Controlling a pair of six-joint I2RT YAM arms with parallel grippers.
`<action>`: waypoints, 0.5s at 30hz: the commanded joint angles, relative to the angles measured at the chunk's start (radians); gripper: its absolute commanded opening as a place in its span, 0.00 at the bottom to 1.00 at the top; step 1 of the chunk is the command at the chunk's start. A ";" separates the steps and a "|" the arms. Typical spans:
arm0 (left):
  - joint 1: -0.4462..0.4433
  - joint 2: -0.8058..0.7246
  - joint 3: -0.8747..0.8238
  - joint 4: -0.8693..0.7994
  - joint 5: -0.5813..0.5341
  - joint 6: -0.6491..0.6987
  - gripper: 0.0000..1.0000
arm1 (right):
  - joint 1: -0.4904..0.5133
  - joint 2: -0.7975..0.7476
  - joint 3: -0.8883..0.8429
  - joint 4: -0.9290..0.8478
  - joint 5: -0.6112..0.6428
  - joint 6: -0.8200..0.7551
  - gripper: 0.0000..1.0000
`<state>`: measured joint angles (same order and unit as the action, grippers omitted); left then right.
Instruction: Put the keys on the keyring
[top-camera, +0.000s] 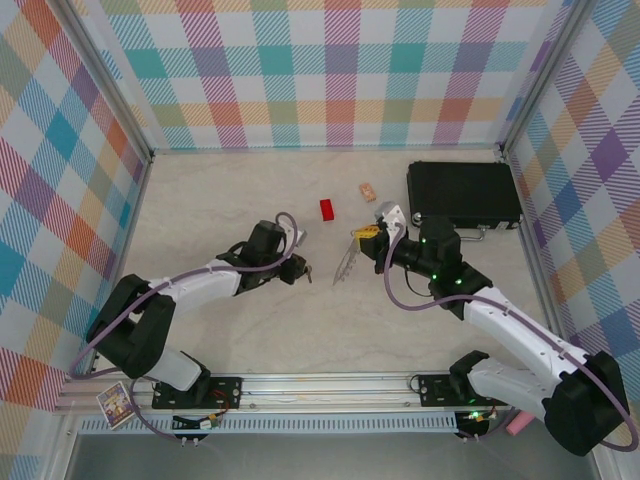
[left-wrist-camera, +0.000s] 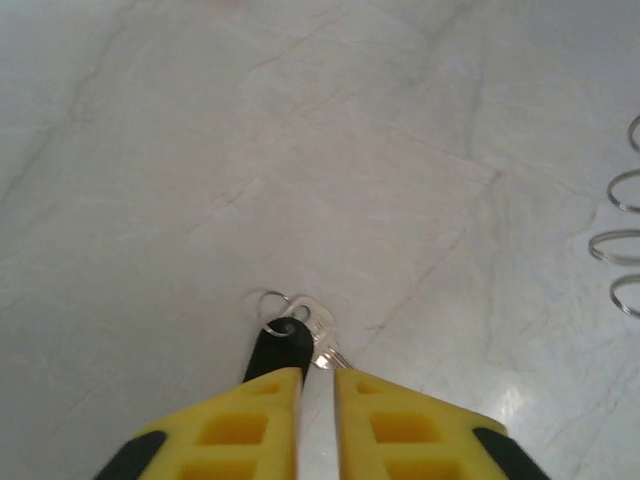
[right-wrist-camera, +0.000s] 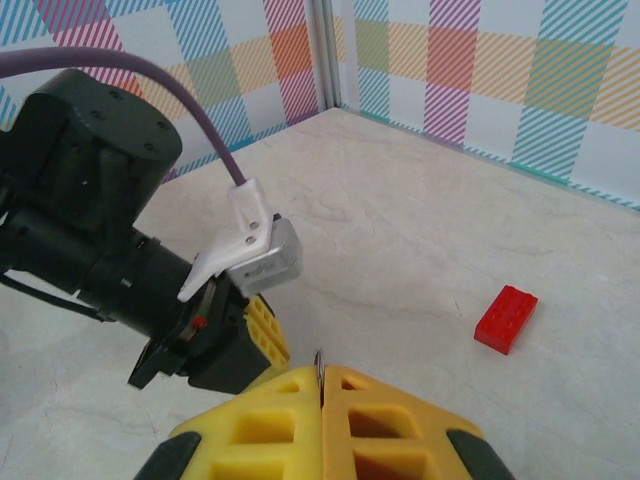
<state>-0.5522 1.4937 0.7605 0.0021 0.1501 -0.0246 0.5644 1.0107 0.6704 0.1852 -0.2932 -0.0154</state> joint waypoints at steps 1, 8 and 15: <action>0.017 0.004 0.022 0.040 0.053 -0.137 0.23 | 0.005 -0.024 -0.009 0.042 0.008 0.010 0.00; 0.025 0.056 0.080 0.002 0.068 -0.303 0.30 | 0.005 -0.030 -0.019 0.056 0.001 0.017 0.00; 0.047 0.189 0.258 -0.246 0.084 -0.282 0.24 | 0.005 -0.036 -0.026 0.061 0.000 0.020 0.00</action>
<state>-0.5224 1.6485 0.9615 -0.1085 0.2062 -0.2920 0.5644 0.9997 0.6491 0.1940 -0.2878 -0.0082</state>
